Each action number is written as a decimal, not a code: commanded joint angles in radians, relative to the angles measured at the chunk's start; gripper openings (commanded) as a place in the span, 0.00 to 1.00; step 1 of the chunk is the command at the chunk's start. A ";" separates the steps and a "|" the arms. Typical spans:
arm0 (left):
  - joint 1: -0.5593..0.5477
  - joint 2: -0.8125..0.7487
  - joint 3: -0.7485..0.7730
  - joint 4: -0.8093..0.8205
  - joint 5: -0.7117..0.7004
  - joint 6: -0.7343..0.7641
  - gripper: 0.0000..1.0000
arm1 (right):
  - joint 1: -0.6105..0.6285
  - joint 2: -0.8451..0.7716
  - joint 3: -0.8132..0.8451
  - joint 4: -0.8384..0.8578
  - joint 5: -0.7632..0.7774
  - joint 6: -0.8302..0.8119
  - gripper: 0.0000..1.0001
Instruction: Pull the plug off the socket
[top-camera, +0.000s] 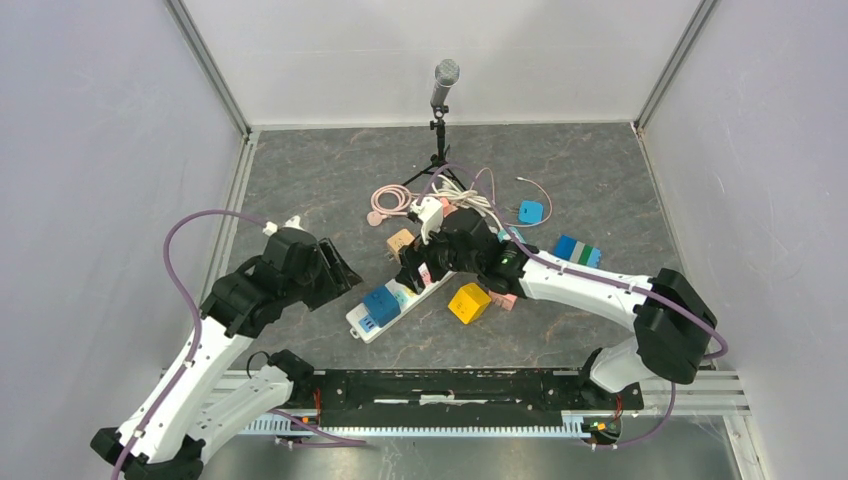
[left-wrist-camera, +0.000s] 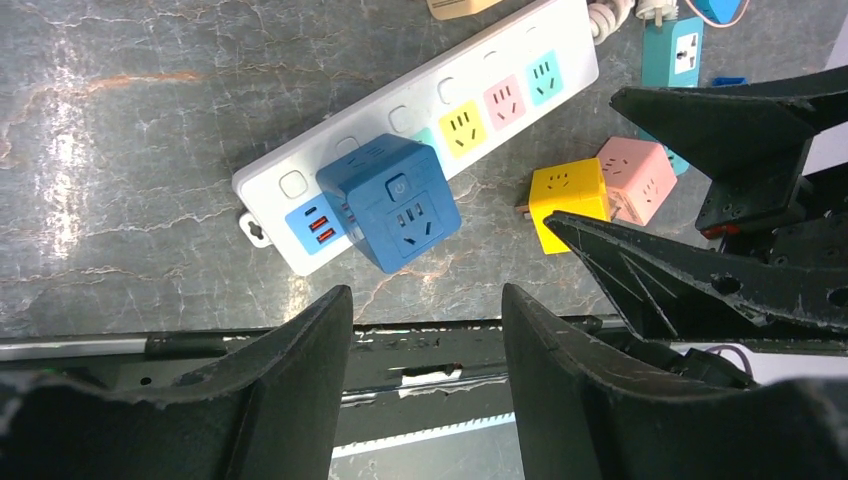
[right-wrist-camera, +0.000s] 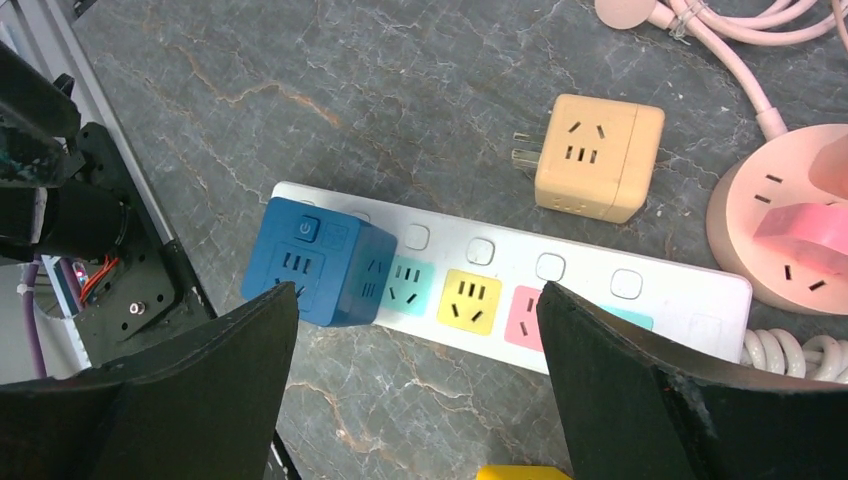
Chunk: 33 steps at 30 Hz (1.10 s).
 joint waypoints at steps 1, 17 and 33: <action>0.005 -0.032 -0.007 -0.025 -0.035 -0.024 0.63 | 0.032 -0.042 0.010 -0.023 0.045 -0.042 0.93; 0.006 -0.093 -0.032 -0.155 -0.123 -0.047 0.68 | 0.206 0.010 0.052 -0.063 0.210 -0.144 0.97; 0.006 -0.339 -0.273 -0.024 -0.275 -0.165 0.73 | 0.266 0.163 0.102 0.070 0.230 -0.044 0.97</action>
